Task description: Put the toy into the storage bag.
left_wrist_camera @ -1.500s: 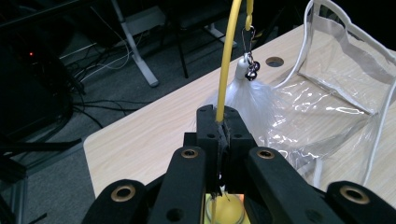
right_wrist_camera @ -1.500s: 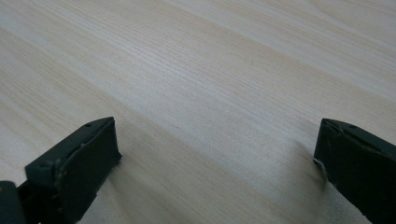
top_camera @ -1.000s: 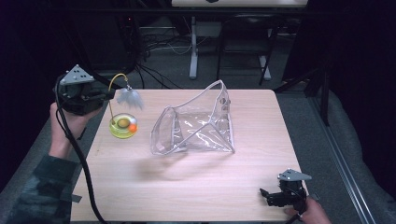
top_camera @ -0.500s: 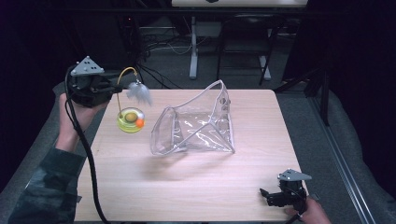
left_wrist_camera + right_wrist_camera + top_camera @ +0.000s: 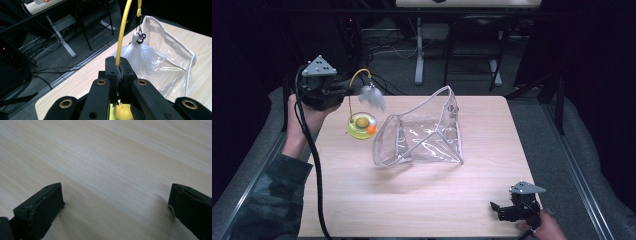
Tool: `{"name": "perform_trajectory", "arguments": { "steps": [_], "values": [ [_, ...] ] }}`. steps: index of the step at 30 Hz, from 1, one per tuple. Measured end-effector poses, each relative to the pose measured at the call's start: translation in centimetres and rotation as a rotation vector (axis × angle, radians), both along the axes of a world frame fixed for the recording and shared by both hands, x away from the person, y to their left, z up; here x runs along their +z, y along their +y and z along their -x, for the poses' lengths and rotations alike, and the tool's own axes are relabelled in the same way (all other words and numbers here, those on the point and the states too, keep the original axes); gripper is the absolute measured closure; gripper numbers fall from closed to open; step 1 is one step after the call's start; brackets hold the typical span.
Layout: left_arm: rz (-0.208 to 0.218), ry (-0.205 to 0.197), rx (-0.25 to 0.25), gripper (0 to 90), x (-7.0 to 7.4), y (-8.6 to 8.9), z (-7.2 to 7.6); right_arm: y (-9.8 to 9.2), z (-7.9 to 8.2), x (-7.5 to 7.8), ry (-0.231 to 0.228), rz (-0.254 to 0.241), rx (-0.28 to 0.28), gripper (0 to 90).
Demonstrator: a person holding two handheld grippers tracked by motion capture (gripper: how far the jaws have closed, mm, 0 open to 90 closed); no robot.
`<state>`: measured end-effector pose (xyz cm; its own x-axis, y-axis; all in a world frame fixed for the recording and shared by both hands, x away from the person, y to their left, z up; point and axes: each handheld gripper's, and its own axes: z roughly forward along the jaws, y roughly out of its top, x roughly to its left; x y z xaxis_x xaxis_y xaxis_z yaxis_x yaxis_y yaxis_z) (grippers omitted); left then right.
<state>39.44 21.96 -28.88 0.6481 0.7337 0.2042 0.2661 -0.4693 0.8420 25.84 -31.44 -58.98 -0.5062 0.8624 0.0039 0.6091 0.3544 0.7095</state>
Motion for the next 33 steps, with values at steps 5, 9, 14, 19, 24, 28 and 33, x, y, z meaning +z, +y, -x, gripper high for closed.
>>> {"name": "perform_trajectory", "arguments": {
  "steps": [5, 9, 14, 19, 24, 28, 33],
  "values": [
    [0.0, -0.002, -0.02, 87.6, 0.3, -0.9, -0.2, 0.0, 0.0, 0.0, 0.0, 0.0, 0.0, 0.0],
    [0.0, -0.004, -0.032, 87.6, 0.4, -1.6, -0.3, 0.0, 0.0, 0.0, 0.0, 0.0, 0.0, 0.0],
    [-0.005, -0.006, -0.048, 87.6, 0.5, -2.2, -0.5, 0.0, 0.0, 0.0, 0.0, 0.0, 0.0, 0.0],
    [-0.005, -0.004, -0.067, 87.6, 0.5, -3.1, -0.6, 0.0, 0.0, 0.0, 0.0, 0.0, 0.0, 0.0],
    [0.002, 0.004, -0.097, 87.6, 0.5, -3.9, -0.8, 0.0, 0.0, 0.0, 0.0, 0.0, 0.0, 0.0],
    [0.009, 0.014, -0.118, 87.6, 0.3, -4.6, -1.1, 0.0, 0.0, 0.0, 0.0, 0.0, 0.0, 0.0],
    [0.005, 0.025, -0.137, 87.6, 0.0, -5.5, -1.4, 0.0, 0.0, 0.0, 0.0, 0.0, 0.0, 0.0]
  ]
}}
